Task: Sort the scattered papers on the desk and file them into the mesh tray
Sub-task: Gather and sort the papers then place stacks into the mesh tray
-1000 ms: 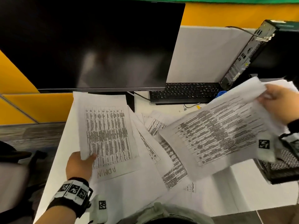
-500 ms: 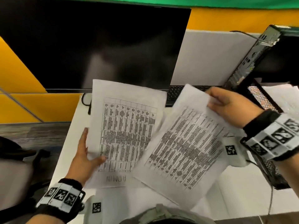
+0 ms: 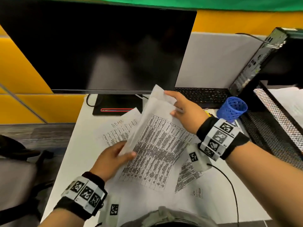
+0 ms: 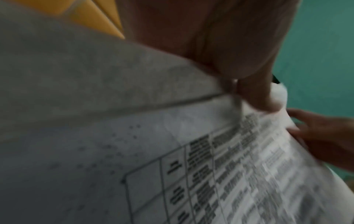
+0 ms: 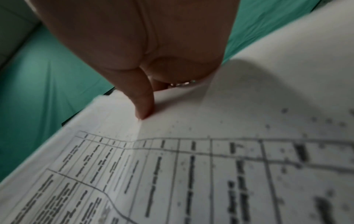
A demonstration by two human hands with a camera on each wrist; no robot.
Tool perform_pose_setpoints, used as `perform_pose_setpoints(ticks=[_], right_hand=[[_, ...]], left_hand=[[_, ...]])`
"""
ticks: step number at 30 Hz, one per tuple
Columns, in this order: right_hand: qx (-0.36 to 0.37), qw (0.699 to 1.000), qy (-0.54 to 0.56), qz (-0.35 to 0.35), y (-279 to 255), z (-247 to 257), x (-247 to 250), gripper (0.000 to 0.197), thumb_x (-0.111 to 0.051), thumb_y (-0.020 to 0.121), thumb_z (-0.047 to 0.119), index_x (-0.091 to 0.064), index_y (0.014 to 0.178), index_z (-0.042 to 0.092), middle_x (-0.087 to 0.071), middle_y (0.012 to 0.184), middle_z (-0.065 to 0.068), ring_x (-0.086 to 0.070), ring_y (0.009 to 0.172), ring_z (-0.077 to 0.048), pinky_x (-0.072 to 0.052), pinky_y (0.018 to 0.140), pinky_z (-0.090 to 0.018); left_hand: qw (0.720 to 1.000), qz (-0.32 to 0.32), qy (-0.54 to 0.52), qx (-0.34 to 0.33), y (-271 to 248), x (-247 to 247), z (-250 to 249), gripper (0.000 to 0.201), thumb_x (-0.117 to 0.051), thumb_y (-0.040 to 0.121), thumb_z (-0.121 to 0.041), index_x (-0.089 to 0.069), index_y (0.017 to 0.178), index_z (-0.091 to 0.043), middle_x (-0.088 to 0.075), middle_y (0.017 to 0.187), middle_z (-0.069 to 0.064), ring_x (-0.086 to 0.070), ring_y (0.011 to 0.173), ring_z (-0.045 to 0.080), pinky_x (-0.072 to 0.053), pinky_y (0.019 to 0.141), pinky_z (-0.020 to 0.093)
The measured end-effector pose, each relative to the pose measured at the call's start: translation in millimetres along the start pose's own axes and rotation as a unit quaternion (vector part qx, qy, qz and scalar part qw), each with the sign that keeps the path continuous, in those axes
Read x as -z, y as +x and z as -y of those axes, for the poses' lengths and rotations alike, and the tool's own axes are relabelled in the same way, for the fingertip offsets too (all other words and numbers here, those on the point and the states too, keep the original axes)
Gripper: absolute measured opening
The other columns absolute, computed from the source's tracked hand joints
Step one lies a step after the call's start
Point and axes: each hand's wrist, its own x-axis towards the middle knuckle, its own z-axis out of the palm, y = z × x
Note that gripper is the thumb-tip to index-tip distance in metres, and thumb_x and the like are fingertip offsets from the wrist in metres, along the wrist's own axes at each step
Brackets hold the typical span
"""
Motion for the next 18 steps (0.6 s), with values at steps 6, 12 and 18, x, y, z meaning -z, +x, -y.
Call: perform_pose_setpoints(ticks=[6,12,18], right_hand=[[-0.050,0.992,0.024,-0.113,-1.2,-12.3,2.7,0.073,-0.070,0.080,0.023,-0.032,0.141,0.034,-0.055,0.120,0.000,-0.054,0.104,-0.014,-0.045,0.101,-0.038],[-0.198,0.954,0.216,-0.057,-25.6,-47.8,-15.1,0.110,-0.082,0.063,0.036,-0.013,0.148,0.030,-0.036,0.148,-0.008,-0.042,0.130,-0.025,-0.038,0.105,-0.040],[-0.192,0.879,0.435,0.034,-35.8,-60.1,-47.5,0.104,-0.086,0.045,0.049,-0.042,0.135,0.020,-0.066,0.117,0.001,-0.064,0.107,-0.017,-0.055,0.085,-0.033]], left_hand=[[0.995,-0.044,0.087,0.020,5.4,-1.4,0.3,0.007,-0.063,0.087,-0.018,-0.066,0.093,-0.021,-0.071,0.081,0.009,-0.068,0.074,0.027,-0.052,0.059,0.032],[0.996,-0.083,0.026,0.015,8.2,20.4,-3.9,0.012,-0.063,0.087,-0.019,-0.062,0.096,-0.027,-0.071,0.094,0.005,-0.066,0.092,0.025,-0.053,0.078,0.037],[0.995,-0.027,-0.096,-0.020,5.4,26.8,-25.4,0.034,-0.077,0.065,-0.034,-0.063,0.097,-0.036,-0.075,0.098,0.004,-0.070,0.094,0.025,-0.052,0.087,0.049]])
